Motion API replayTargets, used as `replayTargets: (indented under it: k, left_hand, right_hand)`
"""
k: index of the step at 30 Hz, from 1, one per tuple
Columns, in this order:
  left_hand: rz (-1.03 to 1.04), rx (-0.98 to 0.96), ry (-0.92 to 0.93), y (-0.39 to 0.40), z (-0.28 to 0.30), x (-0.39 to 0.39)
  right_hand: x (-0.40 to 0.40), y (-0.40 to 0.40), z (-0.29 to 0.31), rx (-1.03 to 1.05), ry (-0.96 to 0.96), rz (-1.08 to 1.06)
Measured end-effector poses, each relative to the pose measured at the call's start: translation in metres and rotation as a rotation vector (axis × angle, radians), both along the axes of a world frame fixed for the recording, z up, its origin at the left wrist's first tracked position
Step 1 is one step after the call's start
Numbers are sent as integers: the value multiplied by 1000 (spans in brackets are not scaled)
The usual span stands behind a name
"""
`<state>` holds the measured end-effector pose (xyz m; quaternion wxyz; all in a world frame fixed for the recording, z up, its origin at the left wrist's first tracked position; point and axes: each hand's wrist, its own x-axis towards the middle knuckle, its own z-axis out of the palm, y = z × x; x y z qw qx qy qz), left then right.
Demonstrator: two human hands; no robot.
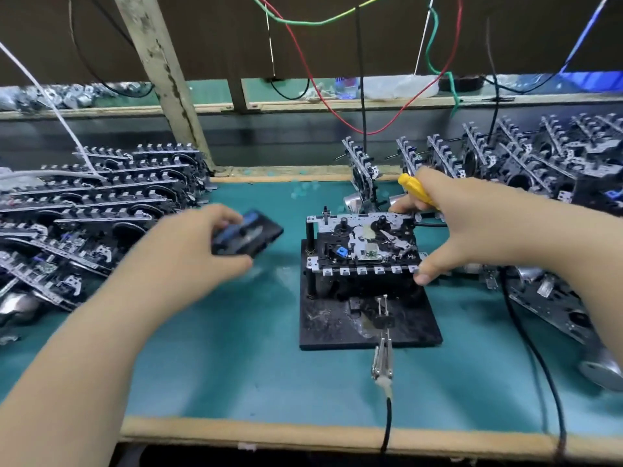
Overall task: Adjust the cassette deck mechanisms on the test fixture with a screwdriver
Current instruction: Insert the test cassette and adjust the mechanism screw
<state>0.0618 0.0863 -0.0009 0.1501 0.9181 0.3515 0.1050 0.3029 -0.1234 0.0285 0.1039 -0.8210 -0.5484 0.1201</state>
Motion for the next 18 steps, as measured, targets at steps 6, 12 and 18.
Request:
replayTargets:
  k: [6, 12, 18]
  left_hand:
    - [-512, -47, -243, -40, 34, 53]
    - [-559, -43, -152, -38, 8, 67]
    - [-619, -57, -92, -39, 1, 65]
  right_hand:
    - [0, -14, 3, 24, 81, 25]
    - [-27, -26, -2, 494, 274, 6]
    - [-39, -15, -40, 693, 275, -163]
